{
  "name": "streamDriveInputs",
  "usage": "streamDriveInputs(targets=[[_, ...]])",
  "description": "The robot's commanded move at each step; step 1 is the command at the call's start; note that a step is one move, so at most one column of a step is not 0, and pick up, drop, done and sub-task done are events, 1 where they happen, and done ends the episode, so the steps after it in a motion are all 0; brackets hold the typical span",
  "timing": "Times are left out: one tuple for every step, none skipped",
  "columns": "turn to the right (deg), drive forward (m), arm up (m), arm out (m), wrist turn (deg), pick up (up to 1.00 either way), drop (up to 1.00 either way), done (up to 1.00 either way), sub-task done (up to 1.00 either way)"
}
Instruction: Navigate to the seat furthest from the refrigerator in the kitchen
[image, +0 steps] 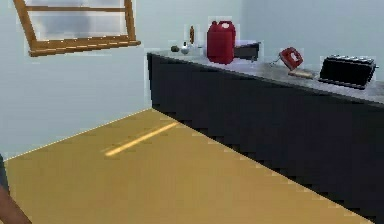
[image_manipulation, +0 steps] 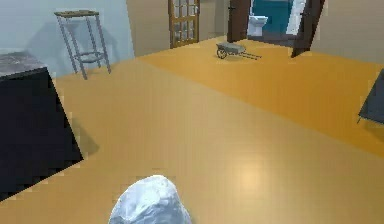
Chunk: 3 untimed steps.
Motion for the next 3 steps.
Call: streamDriveInputs(targets=[[-30.0,0.00,0.00,0.00,0.0,0.00,0.00,0.00,0.00],[0.0,1.00,0.00,0.00,0.0,0.00,0.00,0.00,0.00],[-6.0,0.00,0.00,0.00,0.0,0.00,0.00,0.00,0.00]])
